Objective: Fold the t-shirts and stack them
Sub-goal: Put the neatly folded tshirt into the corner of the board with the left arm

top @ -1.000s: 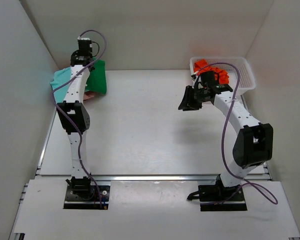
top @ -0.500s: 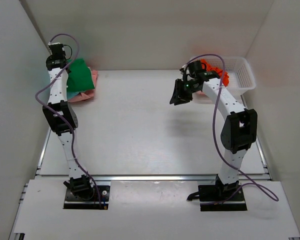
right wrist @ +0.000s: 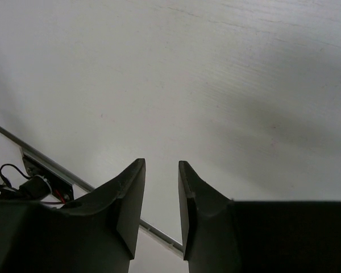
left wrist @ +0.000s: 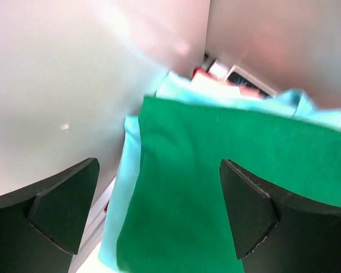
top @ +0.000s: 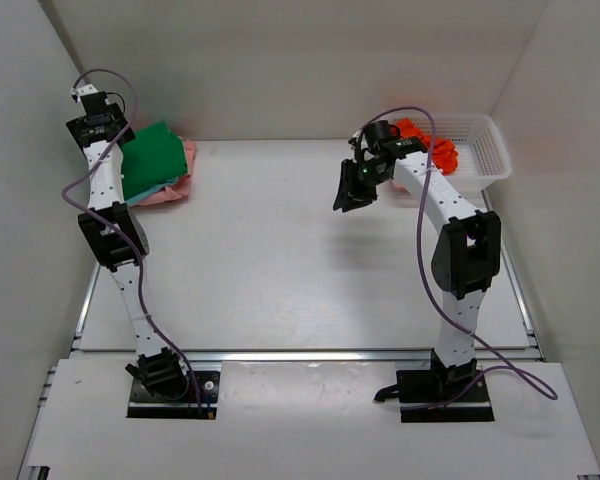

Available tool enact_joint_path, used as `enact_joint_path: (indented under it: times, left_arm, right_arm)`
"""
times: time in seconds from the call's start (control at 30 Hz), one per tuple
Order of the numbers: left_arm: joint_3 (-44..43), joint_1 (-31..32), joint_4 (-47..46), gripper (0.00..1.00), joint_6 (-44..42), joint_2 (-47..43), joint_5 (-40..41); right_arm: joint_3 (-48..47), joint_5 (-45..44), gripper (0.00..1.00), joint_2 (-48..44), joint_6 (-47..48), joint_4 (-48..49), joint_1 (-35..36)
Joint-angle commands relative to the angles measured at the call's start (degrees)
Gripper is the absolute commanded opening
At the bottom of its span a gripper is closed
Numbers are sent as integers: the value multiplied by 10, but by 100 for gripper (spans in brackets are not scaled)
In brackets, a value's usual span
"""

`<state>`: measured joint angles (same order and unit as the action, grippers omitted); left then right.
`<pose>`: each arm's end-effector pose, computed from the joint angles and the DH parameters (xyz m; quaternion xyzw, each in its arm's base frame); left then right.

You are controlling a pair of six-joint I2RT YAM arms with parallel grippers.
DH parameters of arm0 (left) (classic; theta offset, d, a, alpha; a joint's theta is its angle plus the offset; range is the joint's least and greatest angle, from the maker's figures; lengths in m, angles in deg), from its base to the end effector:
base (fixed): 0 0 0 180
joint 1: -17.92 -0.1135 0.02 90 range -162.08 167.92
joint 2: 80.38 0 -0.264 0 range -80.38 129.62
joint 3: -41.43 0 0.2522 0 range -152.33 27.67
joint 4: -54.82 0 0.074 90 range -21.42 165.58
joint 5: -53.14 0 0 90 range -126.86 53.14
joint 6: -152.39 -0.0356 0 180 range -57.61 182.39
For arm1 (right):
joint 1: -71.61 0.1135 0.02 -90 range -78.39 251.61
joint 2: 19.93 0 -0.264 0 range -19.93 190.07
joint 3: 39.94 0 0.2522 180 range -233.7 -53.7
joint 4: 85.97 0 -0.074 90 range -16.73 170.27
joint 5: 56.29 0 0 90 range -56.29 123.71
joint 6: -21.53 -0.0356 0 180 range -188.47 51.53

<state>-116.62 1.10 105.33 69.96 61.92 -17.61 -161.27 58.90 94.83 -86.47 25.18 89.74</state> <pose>0.5327 0.1733 0.2820 -0.2603 0.8375 0.1845 0.4436 0.4044 0.1484 0.2881 -0.0533 0.9475 0.2738 0.1566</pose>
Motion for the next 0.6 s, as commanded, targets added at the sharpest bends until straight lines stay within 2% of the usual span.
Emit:
enact_joint_path:
  times: [0.0, 0.1, 0.2, 0.3, 0.33, 0.4, 0.5, 0.57]
  left_arm:
    - [-14, 2, -37, 99, 32, -63, -25]
    - [46, 13, -30, 98, 45, -114, -86]
    - [172, 43, -39, 98, 57, -194, -147]
    - [363, 85, -61, 99, 69, -288, -190]
    - [398, 99, -73, 99, 80, -334, -220]
    - [544, 111, -98, 99, 113, -399, -270]
    - [683, 139, -105, 99, 171, -489, -315]
    - [721, 160, -64, 98, 186, -525, -318]
  right_arm:
    - [39, -19, 28, -37, 7, 11, 8]
    - [89, -30, 28, -70, 2, 42, 1]
    - [132, -30, 28, -116, -5, 71, -7]
    - [153, -39, 28, -146, 1, 81, -15]
    - [159, -44, 28, -147, 3, 77, -15]
    - [168, -54, 29, -167, 12, 65, -20]
    - [198, -71, 31, -201, 27, 40, -30]
    - [231, -83, 32, -230, 28, 37, -45]
